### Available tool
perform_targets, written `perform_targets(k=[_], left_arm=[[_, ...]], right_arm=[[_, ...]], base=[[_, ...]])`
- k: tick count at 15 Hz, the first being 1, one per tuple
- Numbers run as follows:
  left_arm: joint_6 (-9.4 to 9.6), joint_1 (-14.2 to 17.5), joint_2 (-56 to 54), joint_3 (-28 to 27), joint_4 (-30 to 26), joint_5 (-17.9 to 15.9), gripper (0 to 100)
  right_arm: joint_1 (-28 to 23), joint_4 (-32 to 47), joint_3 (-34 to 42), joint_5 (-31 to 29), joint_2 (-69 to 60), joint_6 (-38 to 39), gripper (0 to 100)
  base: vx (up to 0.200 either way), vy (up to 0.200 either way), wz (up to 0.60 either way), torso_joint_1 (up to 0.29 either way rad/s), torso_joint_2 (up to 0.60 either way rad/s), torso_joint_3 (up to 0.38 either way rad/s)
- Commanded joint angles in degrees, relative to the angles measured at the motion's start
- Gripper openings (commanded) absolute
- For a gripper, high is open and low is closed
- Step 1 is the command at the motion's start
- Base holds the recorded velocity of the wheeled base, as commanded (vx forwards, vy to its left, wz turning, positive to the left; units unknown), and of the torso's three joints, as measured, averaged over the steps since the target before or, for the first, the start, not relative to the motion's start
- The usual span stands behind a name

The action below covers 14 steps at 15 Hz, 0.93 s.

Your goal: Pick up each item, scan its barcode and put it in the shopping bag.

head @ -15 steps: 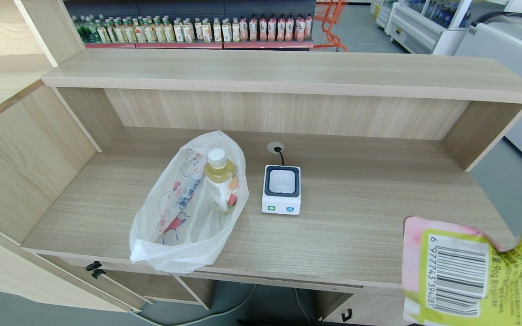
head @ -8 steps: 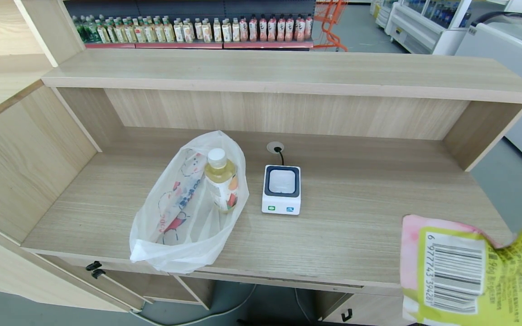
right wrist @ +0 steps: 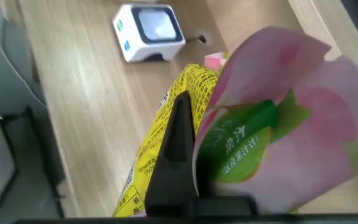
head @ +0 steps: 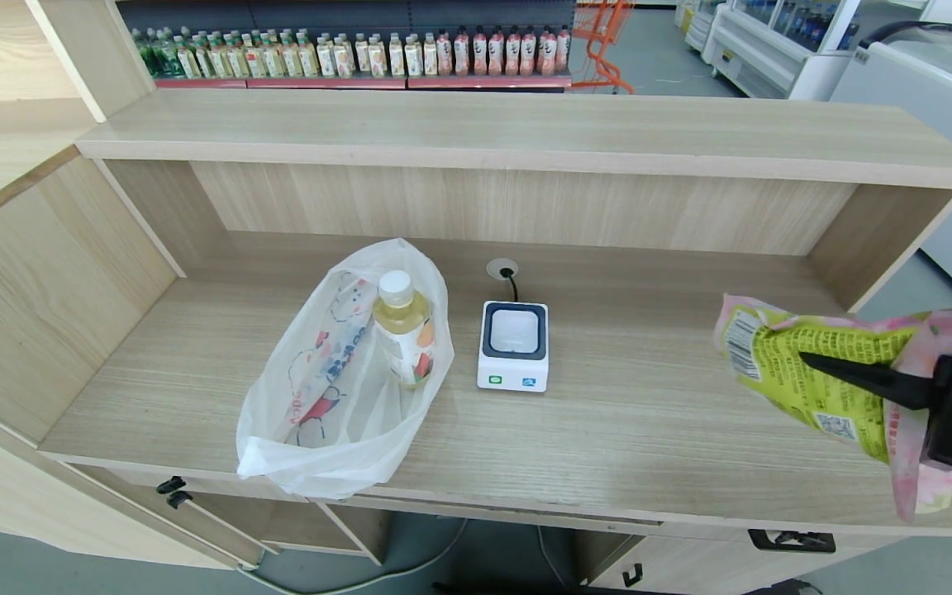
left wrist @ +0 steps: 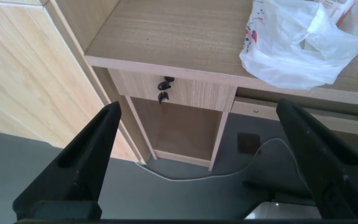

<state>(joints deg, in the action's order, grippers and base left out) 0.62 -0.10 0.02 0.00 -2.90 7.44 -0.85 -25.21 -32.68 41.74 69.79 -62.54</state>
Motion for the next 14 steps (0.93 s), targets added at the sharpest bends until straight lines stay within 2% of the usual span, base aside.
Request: perform_targets(k=[1, 4, 8, 14], left_arm=[[-0.01, 0.0, 0.0, 0.0, 0.0, 0.0, 100], [-0.01, 0.0, 0.0, 0.0, 0.0, 0.0, 100], [0.26, 0.0, 0.0, 0.0, 0.0, 0.0, 100], [0.08, 0.0, 0.0, 0.0, 0.0, 0.0, 100]], right_arm=[[-4.9, 0.0, -0.2, -2.6, 1.0, -7.9, 0], [-10.0, 0.0, -0.3, -3.2, 2.8, -15.5, 0], [-12.1, 0.0, -1.0, -3.2, 3.0, -16.2, 0], [-10.0, 3.4, -6.2, -2.1, 6.1, -16.0, 0]], base=[[0.000, 0.000, 0.00, 0.000, 0.00, 0.000], [0.000, 0.000, 0.00, 0.000, 0.00, 0.000], [0.000, 0.000, 0.00, 0.000, 0.00, 0.000], [0.000, 0.200, 0.00, 0.006, 0.00, 0.001]])
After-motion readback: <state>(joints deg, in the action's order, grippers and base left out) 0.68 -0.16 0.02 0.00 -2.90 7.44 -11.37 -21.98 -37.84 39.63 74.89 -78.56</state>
